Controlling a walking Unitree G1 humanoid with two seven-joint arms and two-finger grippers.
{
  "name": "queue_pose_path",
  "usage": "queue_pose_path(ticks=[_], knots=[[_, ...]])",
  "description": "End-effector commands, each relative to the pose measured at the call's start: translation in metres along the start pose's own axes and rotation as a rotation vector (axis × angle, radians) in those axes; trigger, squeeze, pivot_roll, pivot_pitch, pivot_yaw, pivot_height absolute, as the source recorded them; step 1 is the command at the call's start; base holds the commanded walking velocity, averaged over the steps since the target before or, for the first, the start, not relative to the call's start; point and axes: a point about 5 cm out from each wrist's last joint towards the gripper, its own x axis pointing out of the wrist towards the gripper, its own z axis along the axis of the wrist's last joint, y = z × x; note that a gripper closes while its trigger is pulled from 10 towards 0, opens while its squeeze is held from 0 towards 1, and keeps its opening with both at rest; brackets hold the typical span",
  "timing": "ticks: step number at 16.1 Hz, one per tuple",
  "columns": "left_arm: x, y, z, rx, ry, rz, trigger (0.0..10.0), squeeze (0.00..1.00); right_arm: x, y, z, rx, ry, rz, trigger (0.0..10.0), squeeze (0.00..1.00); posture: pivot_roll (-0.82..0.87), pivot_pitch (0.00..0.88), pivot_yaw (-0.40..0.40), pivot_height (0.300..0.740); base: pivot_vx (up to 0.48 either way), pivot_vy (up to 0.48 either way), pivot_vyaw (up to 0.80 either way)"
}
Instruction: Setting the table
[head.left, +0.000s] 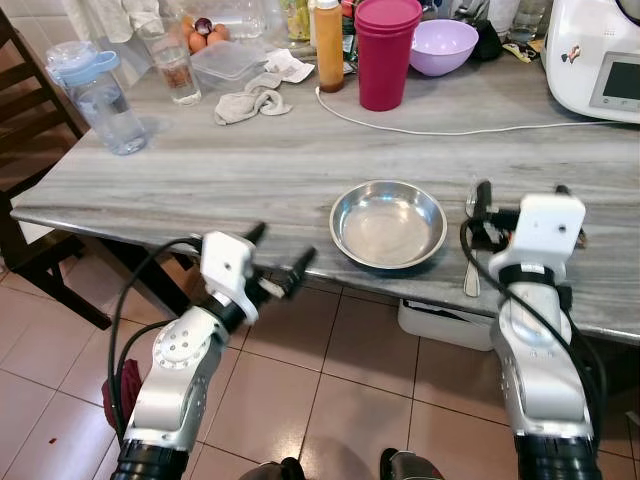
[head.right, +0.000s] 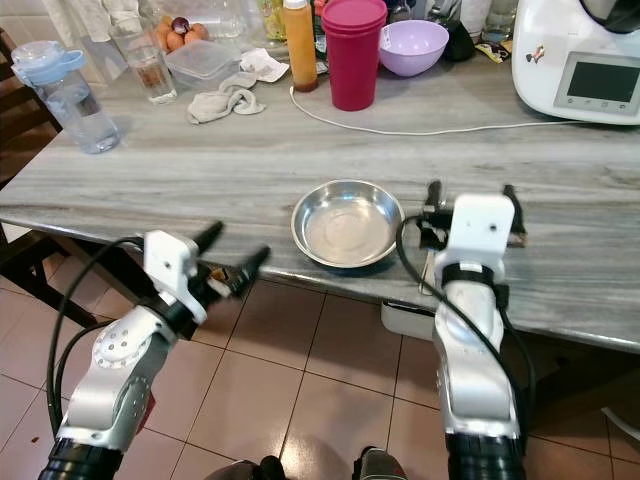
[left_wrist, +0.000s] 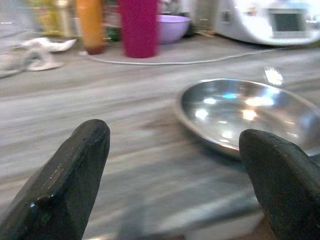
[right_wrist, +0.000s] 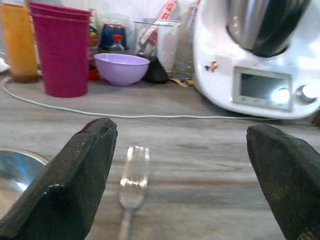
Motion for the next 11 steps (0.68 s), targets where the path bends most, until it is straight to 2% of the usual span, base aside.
queue_pose_path(ticks=[1,3,4,5,6,9,11], knots=[[-0.002,0.009,-0.008,0.044,0.052,0.096,10.0,0.00,-0.004,0.000,0.002,-0.022,-0.004,-0.009,10.0,1.00,-0.18,0.133,0.102,0.740,0.000,0.000,0.00],[-0.002,0.014,-0.016,0.065,0.097,0.158,10.0,0.00,-0.007,-0.001,-0.002,-0.021,0.021,-0.009,10.0,1.00,-0.18,0.131,0.108,0.740,0.000,0.000,0.00],[-0.002,0.016,-0.019,0.057,0.115,0.190,10.0,0.00,-0.007,-0.001,-0.003,-0.027,0.031,-0.008,10.0,1.00,-0.19,0.131,0.107,0.740,0.000,0.000,-0.68],[-0.002,0.017,-0.020,0.053,0.124,0.203,10.0,0.00,-0.007,-0.002,-0.004,-0.028,0.041,-0.007,10.0,0.29,-0.18,0.128,0.108,0.740,0.000,0.000,-0.79],[-0.001,0.019,-0.021,0.069,0.134,0.230,10.0,0.00,-0.008,-0.003,-0.007,-0.023,0.054,-0.006,10.0,0.00,-0.18,0.128,0.106,0.740,0.000,0.000,-0.79],[0.001,0.021,-0.021,0.069,0.144,0.255,10.0,0.00,-0.008,-0.002,-0.006,-0.021,0.051,0.002,10.0,0.00,-0.18,0.128,0.107,0.740,-0.096,0.000,-0.68],[0.004,0.021,-0.019,0.073,0.139,0.267,10.0,0.00,-0.008,-0.001,-0.006,-0.024,0.046,0.008,10.0,0.00,-0.18,0.126,0.106,0.740,-0.349,0.000,0.00]])
